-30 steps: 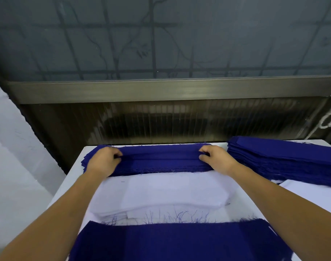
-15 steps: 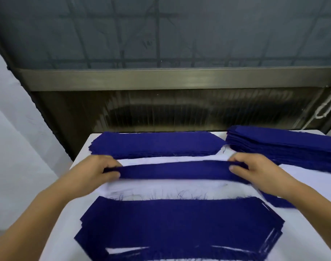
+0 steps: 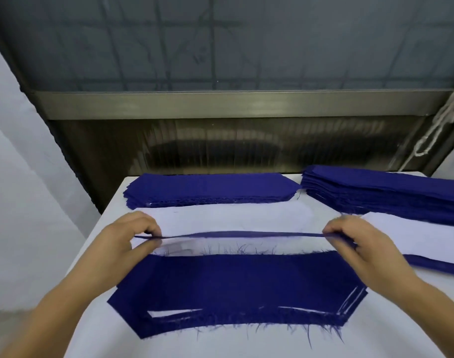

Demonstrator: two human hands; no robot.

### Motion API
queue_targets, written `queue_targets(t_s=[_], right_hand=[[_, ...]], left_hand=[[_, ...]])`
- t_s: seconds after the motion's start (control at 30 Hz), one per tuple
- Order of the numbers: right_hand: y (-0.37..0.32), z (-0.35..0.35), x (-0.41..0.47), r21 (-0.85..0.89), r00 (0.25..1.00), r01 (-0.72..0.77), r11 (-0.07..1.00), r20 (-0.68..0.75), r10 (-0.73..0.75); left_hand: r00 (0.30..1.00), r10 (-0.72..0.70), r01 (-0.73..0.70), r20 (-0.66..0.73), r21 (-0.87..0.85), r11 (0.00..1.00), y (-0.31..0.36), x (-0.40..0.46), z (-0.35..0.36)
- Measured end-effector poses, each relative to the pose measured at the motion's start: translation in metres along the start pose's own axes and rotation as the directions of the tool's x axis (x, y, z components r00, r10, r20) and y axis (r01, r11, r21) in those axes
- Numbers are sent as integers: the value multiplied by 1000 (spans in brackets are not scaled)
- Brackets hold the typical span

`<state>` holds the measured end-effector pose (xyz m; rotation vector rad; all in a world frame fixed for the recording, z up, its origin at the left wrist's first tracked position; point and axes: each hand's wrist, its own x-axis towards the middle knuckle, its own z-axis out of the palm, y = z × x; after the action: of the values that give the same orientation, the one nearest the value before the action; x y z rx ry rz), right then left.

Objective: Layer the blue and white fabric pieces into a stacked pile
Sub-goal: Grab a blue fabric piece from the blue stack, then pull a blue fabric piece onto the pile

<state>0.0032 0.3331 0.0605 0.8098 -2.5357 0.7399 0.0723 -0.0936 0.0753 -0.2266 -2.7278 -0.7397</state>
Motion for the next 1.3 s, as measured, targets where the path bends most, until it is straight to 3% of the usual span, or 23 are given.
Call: queue_targets(t_s=[0.07, 0.17, 0.27, 0.53, 0.83, 1.07, 1.2, 1.3], right_hand=[[4, 10, -22, -119, 990, 142, 983, 25, -140], [13, 31, -54, -173, 969, 219, 960, 158, -192], [14, 41, -68, -156, 965, 211, 965, 189, -180], [6, 36, -66, -87, 964, 205, 975, 193, -185], [-5, 36, -50, -25, 959, 29, 999, 284, -21], [11, 34, -46, -101, 912, -102, 990, 387, 133], [23, 23, -36, -190, 875, -133, 973, 438, 205], [23, 33, -8, -138, 902, -155, 978, 385, 197]], left_hand=[[997, 77, -78, 25, 29, 997, 0, -18, 6], [975, 161, -169, 152, 42, 985, -4, -45, 30], [976, 78, -88, 202, 44, 995, -12, -60, 44], [963, 82, -97, 256, 47, 994, -16, -63, 39], [961, 39, -36, 273, -18, 999, -7, -48, 50], [963, -29, 14, 268, 57, 998, -17, -43, 52], [936, -71, 11, 346, 172, 985, -29, -33, 39], [946, -47, -35, 322, 245, 969, -13, -4, 47]])
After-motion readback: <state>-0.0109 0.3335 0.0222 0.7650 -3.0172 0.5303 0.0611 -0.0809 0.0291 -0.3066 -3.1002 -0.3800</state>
